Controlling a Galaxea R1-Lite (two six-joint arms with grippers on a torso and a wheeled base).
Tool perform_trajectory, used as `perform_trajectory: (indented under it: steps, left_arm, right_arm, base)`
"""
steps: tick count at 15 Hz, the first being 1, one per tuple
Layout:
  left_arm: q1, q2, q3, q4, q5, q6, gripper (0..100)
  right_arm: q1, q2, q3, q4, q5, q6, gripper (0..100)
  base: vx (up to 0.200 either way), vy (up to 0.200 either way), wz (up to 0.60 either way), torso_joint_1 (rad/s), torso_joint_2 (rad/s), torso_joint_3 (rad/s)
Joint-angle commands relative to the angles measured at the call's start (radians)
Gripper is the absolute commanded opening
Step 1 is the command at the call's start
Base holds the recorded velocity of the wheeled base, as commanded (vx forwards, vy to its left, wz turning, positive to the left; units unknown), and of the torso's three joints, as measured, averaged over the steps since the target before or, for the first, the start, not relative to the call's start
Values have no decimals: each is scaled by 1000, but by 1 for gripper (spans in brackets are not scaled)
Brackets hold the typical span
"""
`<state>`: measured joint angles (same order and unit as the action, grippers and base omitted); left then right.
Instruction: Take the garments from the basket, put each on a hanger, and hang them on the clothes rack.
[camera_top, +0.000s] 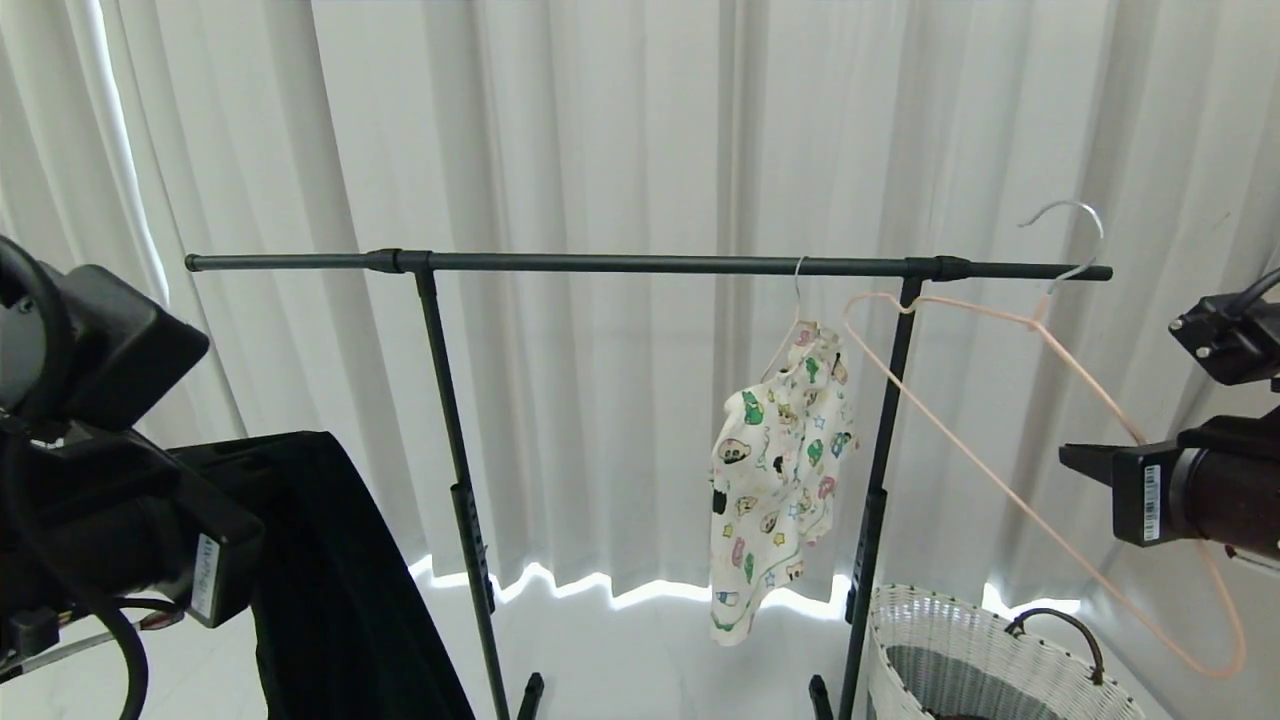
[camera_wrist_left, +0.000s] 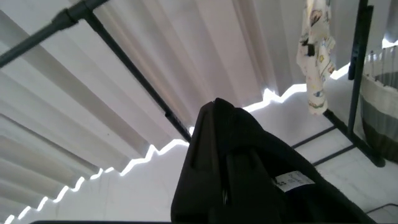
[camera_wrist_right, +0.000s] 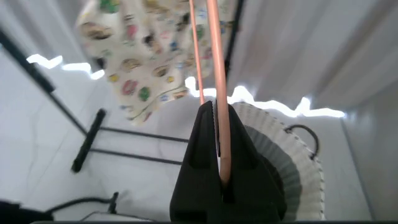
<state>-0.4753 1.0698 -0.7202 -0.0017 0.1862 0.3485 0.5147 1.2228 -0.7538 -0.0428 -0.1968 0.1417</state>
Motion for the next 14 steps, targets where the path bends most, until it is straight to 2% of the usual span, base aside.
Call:
perform_trajectory:
  steps: [1, 2, 4, 5, 6, 7, 10, 12, 14]
  left_arm:
    - [3, 42, 8, -1, 13, -6, 0]
    - [4, 73, 2, -1, 32, -25, 0]
    - [6, 180, -28, -1, 119, -146, 0]
    - [6, 206, -42, -1, 139, -192, 0]
    - [3, 248, -81, -1, 161, -278, 0]
    - [1, 260, -102, -1, 161, -306, 0]
    - [-11, 253, -108, -1, 157, -316, 0]
    - [-57, 245, -120, -1, 157, -372, 0]
    - [-77, 243, -120, -1, 157, -381, 0]
  right_arm:
    - [194, -68, 19, 9, 2, 4, 0]
    - [281, -74, 30, 15, 2, 9, 0]
    - [524, -88, 94, 21, 2, 10, 0]
    - [570, -88, 106, 21, 2, 10, 0]
    - [656, -85, 119, 21, 2, 15, 0]
    - [705, -80, 119, 21, 2, 29, 0]
    - [748, -51, 116, 20, 4, 58, 0]
    - [748, -22, 108, 9, 5, 64, 0]
    - [748, 1, 99, -11, 5, 84, 0]
  base:
    - [0, 0, 0, 0, 0, 0]
    - [0, 0, 0, 0, 0, 0]
    - [0, 0, 0, 0, 0, 0]
    - [0, 0, 0, 0, 0, 0]
    - [0, 0, 0, 0, 0, 0]
    - [0, 0, 0, 0, 0, 0]
    - [0, 0, 0, 0, 0, 0]
    - [0, 0, 0, 0, 0, 0]
    - [0, 0, 0, 0, 0, 0]
